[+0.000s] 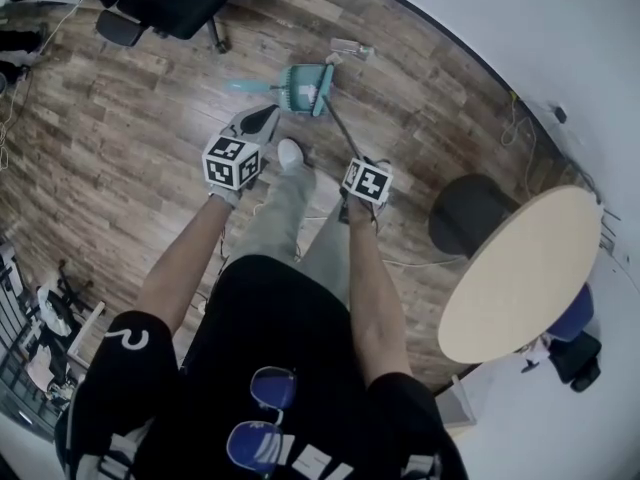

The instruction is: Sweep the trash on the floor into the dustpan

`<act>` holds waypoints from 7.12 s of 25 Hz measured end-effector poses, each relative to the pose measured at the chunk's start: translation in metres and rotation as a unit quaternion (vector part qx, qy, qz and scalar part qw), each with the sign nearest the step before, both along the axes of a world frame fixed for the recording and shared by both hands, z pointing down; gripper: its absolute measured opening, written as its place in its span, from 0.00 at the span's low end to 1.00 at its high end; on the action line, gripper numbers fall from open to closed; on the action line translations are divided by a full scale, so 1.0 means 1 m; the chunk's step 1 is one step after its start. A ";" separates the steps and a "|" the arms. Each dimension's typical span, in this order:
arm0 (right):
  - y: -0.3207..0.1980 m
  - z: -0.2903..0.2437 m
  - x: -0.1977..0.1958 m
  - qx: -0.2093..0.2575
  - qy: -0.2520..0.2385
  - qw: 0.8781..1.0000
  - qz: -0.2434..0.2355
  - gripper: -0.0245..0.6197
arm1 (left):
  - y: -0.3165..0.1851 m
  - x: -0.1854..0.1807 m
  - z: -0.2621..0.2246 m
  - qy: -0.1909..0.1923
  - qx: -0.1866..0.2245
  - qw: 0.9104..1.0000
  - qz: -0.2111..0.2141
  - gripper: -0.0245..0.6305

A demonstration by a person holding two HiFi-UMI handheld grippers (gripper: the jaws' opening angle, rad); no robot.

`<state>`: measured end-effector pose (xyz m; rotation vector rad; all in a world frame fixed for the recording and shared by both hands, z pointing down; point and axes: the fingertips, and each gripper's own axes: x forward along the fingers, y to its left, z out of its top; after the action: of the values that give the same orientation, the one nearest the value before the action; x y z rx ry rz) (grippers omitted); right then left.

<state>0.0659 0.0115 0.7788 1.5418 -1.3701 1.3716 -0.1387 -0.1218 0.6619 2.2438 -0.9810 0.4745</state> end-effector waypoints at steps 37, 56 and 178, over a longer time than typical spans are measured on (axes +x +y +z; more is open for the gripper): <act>-0.060 -0.117 0.112 0.101 0.057 0.993 0.020 0.17 | -0.053 0.006 -0.086 0.003 0.066 0.998 -0.009 0.04; -0.289 -0.048 0.145 0.103 0.032 0.990 -0.086 0.17 | -0.179 0.079 -0.031 -0.004 0.010 0.993 -0.117 0.04; 0.062 0.012 0.121 -0.067 0.141 0.987 0.022 0.17 | -0.026 0.041 0.011 -0.005 -0.006 0.999 0.054 0.04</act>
<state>0.1871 0.0737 0.7911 1.6121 -1.0563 1.1921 -0.0979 -0.1481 0.6725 2.2929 -0.8631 0.5388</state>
